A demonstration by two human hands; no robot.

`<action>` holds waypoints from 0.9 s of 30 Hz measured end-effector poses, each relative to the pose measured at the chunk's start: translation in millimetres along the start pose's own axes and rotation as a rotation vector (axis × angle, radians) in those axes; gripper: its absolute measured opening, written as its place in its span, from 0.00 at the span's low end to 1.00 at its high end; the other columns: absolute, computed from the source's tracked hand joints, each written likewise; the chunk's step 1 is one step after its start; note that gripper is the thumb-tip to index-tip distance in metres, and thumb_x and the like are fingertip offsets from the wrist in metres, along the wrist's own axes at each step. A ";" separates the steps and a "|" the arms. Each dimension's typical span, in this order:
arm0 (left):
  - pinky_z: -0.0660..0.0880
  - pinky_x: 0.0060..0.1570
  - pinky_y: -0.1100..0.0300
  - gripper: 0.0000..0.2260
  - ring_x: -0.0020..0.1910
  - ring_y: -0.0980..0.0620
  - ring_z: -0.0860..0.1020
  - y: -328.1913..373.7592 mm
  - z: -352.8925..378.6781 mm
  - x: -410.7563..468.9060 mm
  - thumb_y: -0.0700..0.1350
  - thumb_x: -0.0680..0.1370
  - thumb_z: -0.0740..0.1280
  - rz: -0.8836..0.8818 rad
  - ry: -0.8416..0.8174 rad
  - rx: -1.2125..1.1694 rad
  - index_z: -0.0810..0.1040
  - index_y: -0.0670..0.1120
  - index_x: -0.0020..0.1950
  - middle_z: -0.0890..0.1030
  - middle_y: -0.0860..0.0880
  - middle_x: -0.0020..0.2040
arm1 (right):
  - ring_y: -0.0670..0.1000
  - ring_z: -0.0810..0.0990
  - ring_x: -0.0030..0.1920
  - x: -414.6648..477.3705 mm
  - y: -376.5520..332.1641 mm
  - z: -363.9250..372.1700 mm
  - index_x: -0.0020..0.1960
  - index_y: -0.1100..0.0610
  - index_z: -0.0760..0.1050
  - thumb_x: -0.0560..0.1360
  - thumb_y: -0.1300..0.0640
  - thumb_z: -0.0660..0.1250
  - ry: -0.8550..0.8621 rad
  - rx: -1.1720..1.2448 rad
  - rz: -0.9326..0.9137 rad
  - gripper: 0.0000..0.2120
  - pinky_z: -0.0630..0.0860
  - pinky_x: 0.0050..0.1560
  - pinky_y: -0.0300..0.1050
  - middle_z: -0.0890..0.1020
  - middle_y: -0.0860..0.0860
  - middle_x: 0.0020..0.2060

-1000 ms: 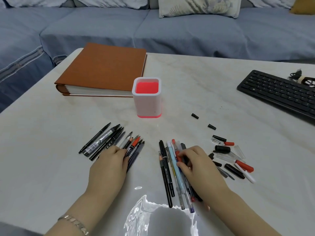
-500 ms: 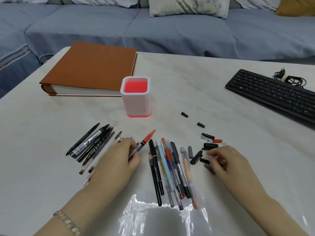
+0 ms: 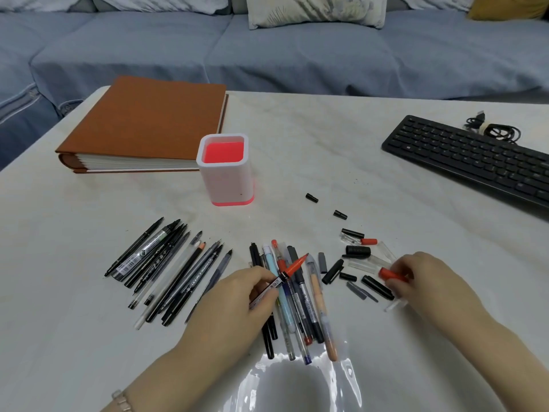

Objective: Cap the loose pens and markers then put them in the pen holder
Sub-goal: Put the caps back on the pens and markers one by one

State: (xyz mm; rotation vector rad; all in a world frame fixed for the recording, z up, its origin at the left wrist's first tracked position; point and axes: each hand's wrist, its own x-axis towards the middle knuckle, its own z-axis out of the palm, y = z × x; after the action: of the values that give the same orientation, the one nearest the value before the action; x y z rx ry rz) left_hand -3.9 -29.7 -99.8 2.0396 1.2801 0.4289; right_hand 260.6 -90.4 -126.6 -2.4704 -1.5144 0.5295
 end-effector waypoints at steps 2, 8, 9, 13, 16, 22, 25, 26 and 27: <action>0.69 0.37 0.71 0.03 0.42 0.63 0.74 2.2 0.7 0.4 0.51 0.75 0.63 -0.004 -0.003 -0.025 0.76 0.58 0.46 0.78 0.59 0.39 | 0.49 0.76 0.38 -5.2 -6.2 -3.5 0.40 0.49 0.69 0.75 0.50 0.63 0.053 0.128 -0.020 0.06 0.71 0.36 0.43 0.81 0.48 0.32; 0.69 0.39 0.72 0.06 0.45 0.62 0.72 13.7 -2.2 -1.1 0.51 0.74 0.65 0.026 -0.026 -0.080 0.72 0.63 0.40 0.78 0.58 0.39 | 0.52 0.77 0.32 -26.4 -43.3 -16.0 0.41 0.47 0.78 0.71 0.61 0.68 0.084 0.828 -0.098 0.09 0.75 0.36 0.35 0.83 0.55 0.37; 0.69 0.40 0.72 0.06 0.45 0.62 0.72 15.1 -3.0 -1.5 0.51 0.74 0.65 0.032 -0.027 -0.081 0.72 0.63 0.39 0.78 0.58 0.39 | 0.51 0.77 0.31 -29.2 -48.7 -17.9 0.41 0.49 0.79 0.71 0.63 0.68 0.061 0.933 -0.101 0.09 0.76 0.35 0.34 0.84 0.57 0.39; 0.69 0.43 0.71 0.08 0.47 0.62 0.71 19.5 -6.1 -3.6 0.51 0.73 0.66 0.058 -0.031 -0.095 0.71 0.64 0.38 0.78 0.57 0.39 | 0.50 0.76 0.33 -36.2 -61.4 -19.5 0.42 0.55 0.80 0.70 0.67 0.67 -0.031 1.132 -0.080 0.08 0.75 0.33 0.32 0.82 0.64 0.41; 0.69 0.44 0.70 0.09 0.48 0.61 0.72 21.0 -8.1 -5.1 0.50 0.73 0.67 0.076 -0.022 -0.108 0.71 0.64 0.38 0.78 0.58 0.40 | 0.51 0.76 0.33 -37.1 -63.8 -17.8 0.40 0.54 0.81 0.70 0.67 0.67 -0.050 1.183 -0.057 0.09 0.75 0.33 0.34 0.81 0.59 0.35; 0.69 0.44 0.71 0.09 0.48 0.61 0.73 20.5 -9.5 -6.7 0.50 0.72 0.67 0.115 -0.019 -0.097 0.72 0.65 0.38 0.78 0.57 0.41 | 0.47 0.74 0.29 -37.7 -67.0 -19.2 0.41 0.54 0.80 0.70 0.68 0.66 -0.085 1.180 -0.081 0.10 0.72 0.32 0.33 0.81 0.49 0.28; 0.69 0.45 0.70 0.10 0.48 0.60 0.73 20.1 -9.2 -6.2 0.50 0.72 0.68 0.149 -0.016 -0.076 0.72 0.66 0.38 0.74 0.62 0.50 | 0.46 0.74 0.28 -37.6 -68.7 -20.0 0.40 0.54 0.82 0.69 0.64 0.70 -0.114 1.163 -0.109 0.06 0.71 0.31 0.32 0.80 0.50 0.28; 0.69 0.44 0.70 0.09 0.47 0.60 0.73 20.1 -9.2 -6.1 0.50 0.72 0.68 0.154 -0.015 -0.070 0.72 0.66 0.38 0.73 0.63 0.50 | 0.45 0.74 0.29 -37.9 -69.5 -20.6 0.41 0.54 0.82 0.67 0.61 0.70 -0.133 1.151 -0.121 0.05 0.71 0.31 0.31 0.80 0.50 0.27; 0.69 0.43 0.71 0.08 0.47 0.60 0.73 19.7 -9.4 -5.9 0.51 0.72 0.68 0.157 -0.015 -0.065 0.73 0.65 0.39 0.73 0.63 0.50 | 0.45 0.74 0.29 -37.8 -69.7 -20.6 0.42 0.53 0.82 0.66 0.58 0.68 -0.150 1.132 -0.137 0.06 0.70 0.31 0.31 0.79 0.50 0.27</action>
State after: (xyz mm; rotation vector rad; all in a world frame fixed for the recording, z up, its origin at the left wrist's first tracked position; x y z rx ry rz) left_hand 0.7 -37.0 -78.9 2.0920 1.0877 0.5192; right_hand 196.1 -91.7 -76.1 -1.4534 -0.9529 1.1514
